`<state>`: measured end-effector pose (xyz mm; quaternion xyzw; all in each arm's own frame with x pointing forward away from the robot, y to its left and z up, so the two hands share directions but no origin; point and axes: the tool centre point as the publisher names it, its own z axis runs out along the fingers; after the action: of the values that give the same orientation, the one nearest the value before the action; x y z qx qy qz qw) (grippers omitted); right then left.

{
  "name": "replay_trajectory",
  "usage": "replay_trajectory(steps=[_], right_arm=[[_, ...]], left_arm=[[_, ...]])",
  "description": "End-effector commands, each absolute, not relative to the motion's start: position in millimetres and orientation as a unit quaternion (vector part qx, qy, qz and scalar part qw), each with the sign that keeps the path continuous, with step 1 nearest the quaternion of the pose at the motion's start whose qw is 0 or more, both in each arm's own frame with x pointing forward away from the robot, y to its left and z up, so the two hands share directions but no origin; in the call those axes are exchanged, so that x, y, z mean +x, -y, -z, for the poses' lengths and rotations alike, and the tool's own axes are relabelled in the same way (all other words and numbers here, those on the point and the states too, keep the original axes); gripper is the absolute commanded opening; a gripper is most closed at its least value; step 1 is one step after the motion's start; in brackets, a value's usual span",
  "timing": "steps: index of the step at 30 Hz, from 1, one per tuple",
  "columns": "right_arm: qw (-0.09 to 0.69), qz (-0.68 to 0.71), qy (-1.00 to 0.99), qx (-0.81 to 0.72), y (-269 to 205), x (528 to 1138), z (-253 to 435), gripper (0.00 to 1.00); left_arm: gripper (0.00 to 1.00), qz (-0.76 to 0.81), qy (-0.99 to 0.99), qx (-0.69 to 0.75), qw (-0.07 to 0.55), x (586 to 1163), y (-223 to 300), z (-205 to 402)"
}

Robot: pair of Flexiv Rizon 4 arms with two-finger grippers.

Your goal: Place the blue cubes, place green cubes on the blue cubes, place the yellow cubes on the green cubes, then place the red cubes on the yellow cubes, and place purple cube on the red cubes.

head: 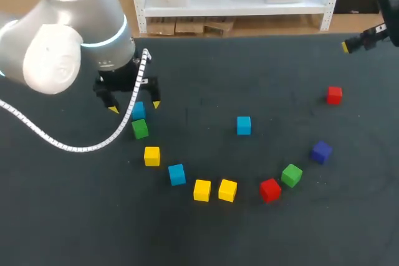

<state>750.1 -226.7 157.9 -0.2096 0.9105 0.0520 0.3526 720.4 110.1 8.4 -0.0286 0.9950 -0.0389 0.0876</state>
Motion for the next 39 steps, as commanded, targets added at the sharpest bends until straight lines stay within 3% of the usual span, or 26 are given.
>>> replay_trajectory(steps=[1, 6, 8, 10, 12, 15, 20, 22, 28, 39], right_arm=[[0.357, -0.049, -0.909, -0.207, 225.4, 748.8, -156.0, 1.0], [0.357, -0.049, -0.909, -0.207, 225.4, 748.8, -156.0, 1.0], [0.357, -0.049, -0.909, -0.207, 225.4, 748.8, -156.0, 1.0], [0.357, -0.049, -0.909, -0.207, 225.4, 748.8, -156.0, 1.0], [0.357, -0.049, -0.909, -0.207, 225.4, 748.8, -156.0, 1.0], [0.357, -0.049, -0.909, -0.207, 225.4, 748.8, -156.0, 1.0], [0.357, -0.049, -0.909, -0.207, 225.4, 748.8, -156.0, 1.0], [0.357, -0.049, -0.909, -0.207, 225.4, 748.8, -156.0, 1.0], [0.357, -0.049, -0.909, -0.207, 225.4, 748.8, -156.0, 1.0], [0.357, -0.049, -0.909, -0.207, 225.4, 748.8, -156.0, 1.0]], left_arm=[[1.0, 0.032, -0.996, -0.03, 0.08, 731.9, -106.0, -5.4], [0.98, 0.023, -0.996, -0.037, 0.078, 733.3, -107.4, -3.3], [0.86, 0.029, -0.996, -0.048, 0.07, 732.3, -108.7, -1.4], [0.64, 0.028, -0.996, -0.049, 0.07, 730.6, -109.7, 0.7], [0.61, 0.029, -0.996, -0.053, 0.066, 728.4, -111.4, 3.3], [0.43, 0.028, -0.996, -0.058, 0.065, 726.9, -113.5, 4.6], [0.38, 0.026, -0.996, -0.062, 0.066, 726.3, -117.5, 3.8], [0.22, 0.026, -0.995, -0.065, 0.065, 726.3, -118.4, 3.9], [0.01, 0.027, -0.996, -0.057, 0.069, 725.9, -118.6, 1.8], [0.0, 0.032, -0.967, 0.236, 0.087, 719.0, -101.5, -31.9]])
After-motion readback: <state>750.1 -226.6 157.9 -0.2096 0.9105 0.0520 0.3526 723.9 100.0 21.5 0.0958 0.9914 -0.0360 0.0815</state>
